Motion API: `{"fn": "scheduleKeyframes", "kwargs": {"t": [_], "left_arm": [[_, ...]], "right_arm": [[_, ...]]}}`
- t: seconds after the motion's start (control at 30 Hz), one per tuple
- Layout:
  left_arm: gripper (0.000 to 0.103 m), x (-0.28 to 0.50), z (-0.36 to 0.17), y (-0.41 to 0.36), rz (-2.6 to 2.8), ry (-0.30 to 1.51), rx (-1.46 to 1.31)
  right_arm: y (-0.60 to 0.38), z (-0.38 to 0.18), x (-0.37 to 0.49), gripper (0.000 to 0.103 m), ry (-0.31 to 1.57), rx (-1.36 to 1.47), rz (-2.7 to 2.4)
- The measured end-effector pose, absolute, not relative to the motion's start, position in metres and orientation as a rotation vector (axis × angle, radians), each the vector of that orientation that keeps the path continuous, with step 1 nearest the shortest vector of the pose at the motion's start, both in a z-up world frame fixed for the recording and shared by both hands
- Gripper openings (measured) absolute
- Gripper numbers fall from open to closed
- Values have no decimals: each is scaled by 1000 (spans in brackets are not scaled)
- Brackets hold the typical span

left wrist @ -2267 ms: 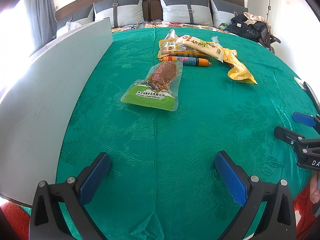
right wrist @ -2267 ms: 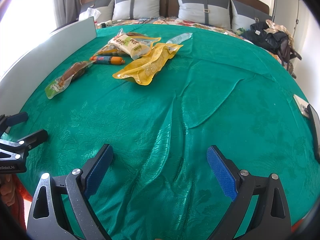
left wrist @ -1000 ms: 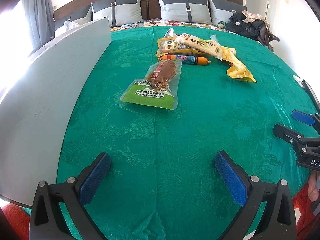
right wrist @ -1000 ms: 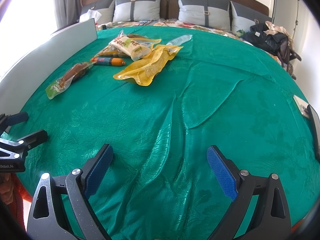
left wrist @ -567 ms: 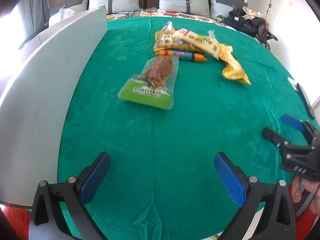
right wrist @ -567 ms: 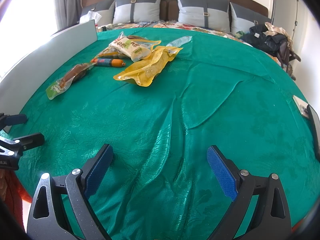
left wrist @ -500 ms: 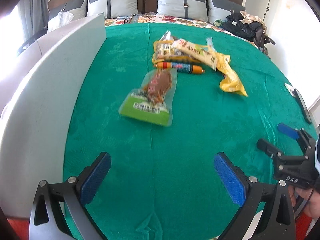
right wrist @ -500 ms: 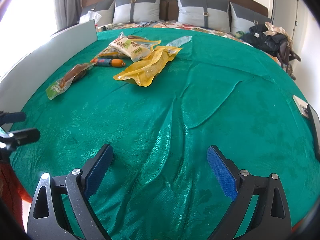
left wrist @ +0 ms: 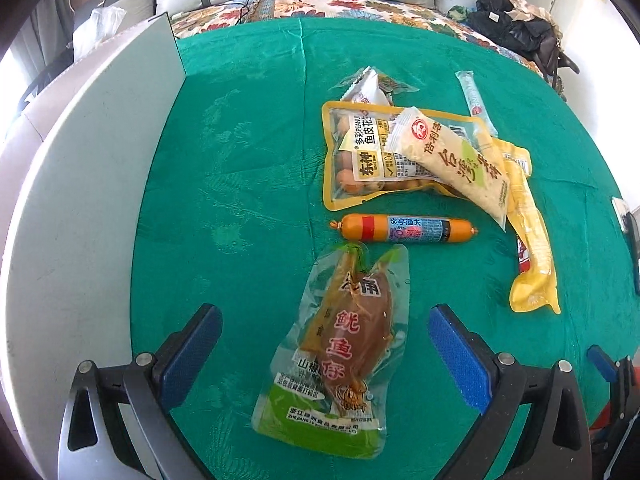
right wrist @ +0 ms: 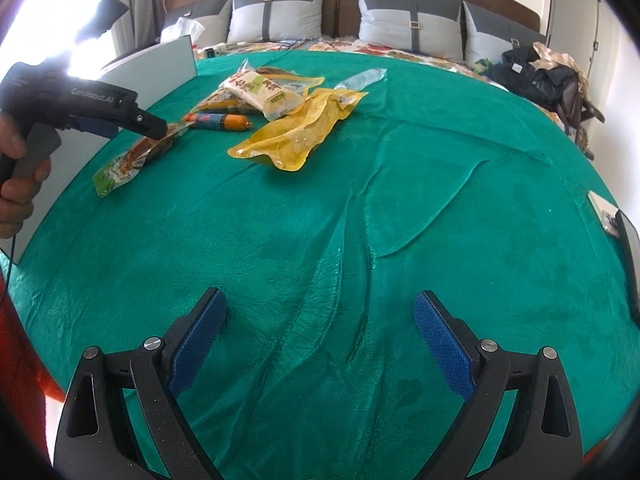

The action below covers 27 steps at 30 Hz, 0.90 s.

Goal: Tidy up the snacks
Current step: 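Lower the left tool onto the green-labelled fish snack packet and close it, then lift the fish snack packet with the left tool while the right tool approaches the yellow pouch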

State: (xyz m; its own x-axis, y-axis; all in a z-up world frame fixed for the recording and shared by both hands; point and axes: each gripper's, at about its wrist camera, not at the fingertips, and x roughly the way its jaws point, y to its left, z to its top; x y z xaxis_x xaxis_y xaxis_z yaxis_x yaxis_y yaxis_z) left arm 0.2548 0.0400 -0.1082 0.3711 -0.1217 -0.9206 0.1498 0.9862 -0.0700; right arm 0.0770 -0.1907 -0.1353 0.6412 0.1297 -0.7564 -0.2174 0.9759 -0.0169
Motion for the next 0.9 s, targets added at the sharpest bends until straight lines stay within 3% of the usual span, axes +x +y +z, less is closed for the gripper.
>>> {"fn": "scheduleKeyframes", "kwargs": {"t": [0.17,0.47,0.5,0.53,0.6,0.9], "left_arm": [[102,262,-126,43,-143,1236,35],[101,255,-126,49,-87,1182,44],[91,248,-123,49,-88,1155,41],[73,240,-120,49,-90,1123,44],[55,227,-116,47,-87,1093,50],[55,164,-115,54,-15,1120,8]], "right_arm": [[-190,-135,78,97,862,-113,203],[-190,-136,78,97,870,-116,210],[-190,-136,78,97,870,-116,210],[-190,-136,78,97,870,-116,210],[-190,-136,79,97,869,-116,210],[-190,-135,79,97,870,-116,210]]}}
